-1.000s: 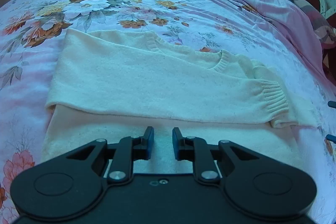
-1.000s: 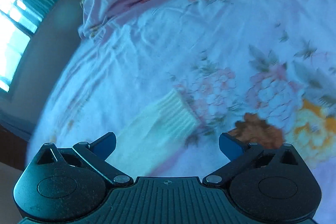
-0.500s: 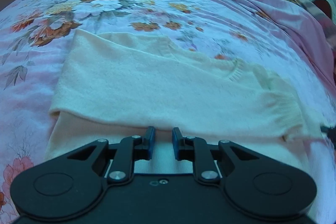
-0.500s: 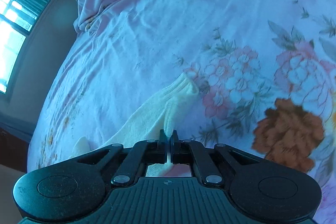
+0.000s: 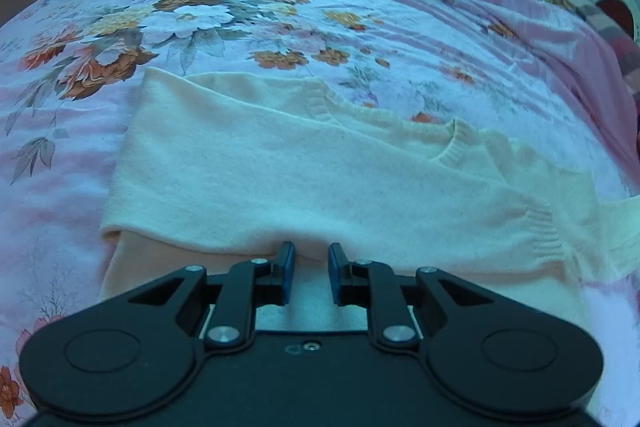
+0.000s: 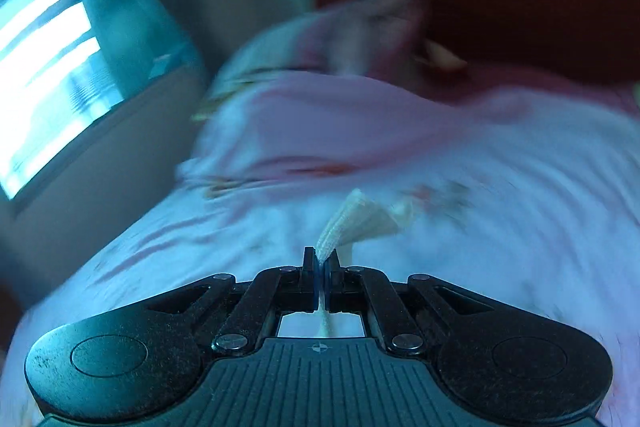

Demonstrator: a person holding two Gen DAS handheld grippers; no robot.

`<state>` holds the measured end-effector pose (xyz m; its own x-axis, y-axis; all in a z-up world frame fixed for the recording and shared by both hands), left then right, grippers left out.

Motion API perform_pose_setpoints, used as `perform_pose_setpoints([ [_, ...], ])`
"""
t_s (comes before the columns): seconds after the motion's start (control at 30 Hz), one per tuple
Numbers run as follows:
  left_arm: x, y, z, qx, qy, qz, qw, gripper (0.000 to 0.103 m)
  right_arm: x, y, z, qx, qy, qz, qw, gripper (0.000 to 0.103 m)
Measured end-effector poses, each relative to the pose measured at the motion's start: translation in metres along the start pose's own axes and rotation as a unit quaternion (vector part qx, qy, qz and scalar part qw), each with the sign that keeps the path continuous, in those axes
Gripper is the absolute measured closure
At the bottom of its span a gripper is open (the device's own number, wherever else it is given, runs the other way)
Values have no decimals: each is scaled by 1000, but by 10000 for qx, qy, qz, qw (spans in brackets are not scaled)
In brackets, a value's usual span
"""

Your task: Fold small clothes

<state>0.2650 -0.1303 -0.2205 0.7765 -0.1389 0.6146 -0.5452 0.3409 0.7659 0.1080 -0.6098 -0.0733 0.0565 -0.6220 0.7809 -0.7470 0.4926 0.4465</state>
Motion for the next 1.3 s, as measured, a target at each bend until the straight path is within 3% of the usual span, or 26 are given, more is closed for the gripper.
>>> perform_pose_setpoints([
  [0.17, 12, 11, -15, 37, 197, 164, 9997, 87, -49, 9, -130, 1412, 427, -486, 9879, 101],
  [0.33, 22, 22, -43, 184, 340, 285, 9988, 87, -160, 14, -259, 2657, 567, -1432, 9517, 101],
  [0.47, 25, 24, -69, 241, 623, 263, 9974, 87, -270, 3, -313, 3074, 624, -2545, 9148, 101],
  [0.53, 25, 24, -78, 189, 750, 239, 9967, 87, -323, -12, -318, 2860, 857, -3283, 8961, 100],
  [0.57, 26, 24, -81, 102, 842, 207, 9962, 83, -340, -18, -313, 2666, 843, -3607, 8898, 88],
  [0.63, 27, 25, -80, -212, 1062, 161, 9940, 71, -344, -11, -307, 2875, 499, -3720, 8812, 54],
  [0.67, 30, 26, -78, -321, 1139, 179, 9928, 61, -334, -6, -306, 2984, 460, -3611, 8823, 21],
  [0.7, 32, 27, -74, -423, 1164, 209, 9921, 51, -318, 0, -303, 3030, 541, -3349, 8906, 12],
  [0.8, 37, 25, -56, -637, 1189, 218, 9906, 31, -268, 21, -289, 3227, 943, -2512, 9077, 12],
  [0.97, 26, 12, -22, -618, 720, 18, 9955, 31, -222, 23, -236, 2818, 1195, -2018, 9304, 12],
  [1.07, 19, 3, -6, -157, 138, 145, 9997, 31, -208, 16, -199, 2505, 1073, -1889, 9434, 12],
  [1.13, 16, -8, -3, 155, -87, 175, 9997, 39, -202, 13, -176, 2274, 917, -1851, 9517, 12],
  [1.2, 16, -13, -8, 422, -159, 255, 9987, 78, -200, 8, -162, 2049, 887, -1799, 9580, 13],
  [1.27, 21, -9, -20, 432, 148, 385, 9982, 99, -198, 7, -154, 1853, 984, -1764, 9617, 13],
  [1.3, 26, -3, -26, 364, 340, 494, 9975, 98, -197, 7, -156, 1852, 1038, -1737, 9616, 13],
])
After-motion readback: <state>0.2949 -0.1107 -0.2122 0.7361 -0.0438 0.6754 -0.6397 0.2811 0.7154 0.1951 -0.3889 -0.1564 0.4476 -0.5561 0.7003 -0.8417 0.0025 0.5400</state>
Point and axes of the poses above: each gripper's, at about its wrist camera, not at the fingertips, and y roughly against the way its jaws point, z to its right, x to its top, the point moved 10 cm from there along -y, roughly the way its jaws point, and after that the axes turned 1 degree about y, right-handed, at the moved point
